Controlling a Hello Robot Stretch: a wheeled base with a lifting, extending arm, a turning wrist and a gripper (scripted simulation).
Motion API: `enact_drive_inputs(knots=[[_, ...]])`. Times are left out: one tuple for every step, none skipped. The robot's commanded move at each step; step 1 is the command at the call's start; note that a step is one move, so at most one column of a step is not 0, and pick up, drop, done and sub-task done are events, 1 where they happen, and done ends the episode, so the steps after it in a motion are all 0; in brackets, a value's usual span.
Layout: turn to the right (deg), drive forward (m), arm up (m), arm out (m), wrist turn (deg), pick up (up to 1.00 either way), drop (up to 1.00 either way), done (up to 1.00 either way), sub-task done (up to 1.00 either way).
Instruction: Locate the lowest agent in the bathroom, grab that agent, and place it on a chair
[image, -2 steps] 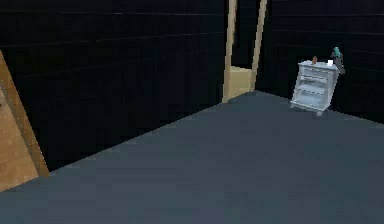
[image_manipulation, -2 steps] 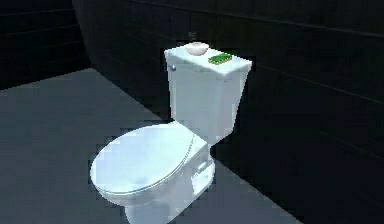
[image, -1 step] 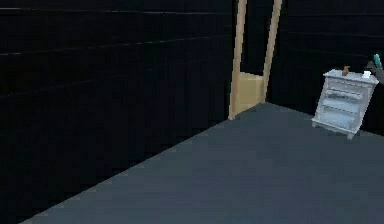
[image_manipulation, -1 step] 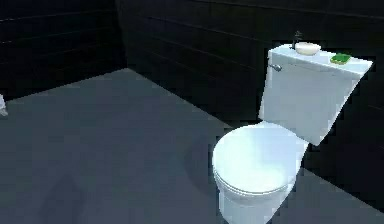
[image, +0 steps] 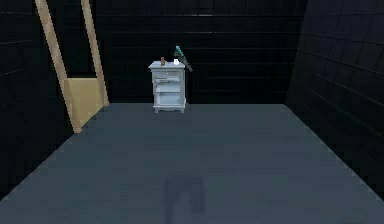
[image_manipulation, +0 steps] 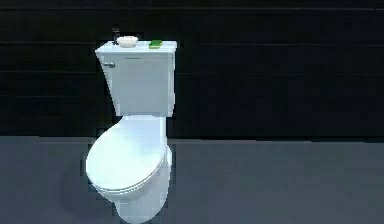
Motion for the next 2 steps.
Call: enact_drive_inputs(knots=[[0.0,0.65,0.00,0.00,0.0,0.00,0.00,0.00,0.00],[9.0,0.00,0.00,0.00,0.0,0.00,0.00,0.00,0.00]])
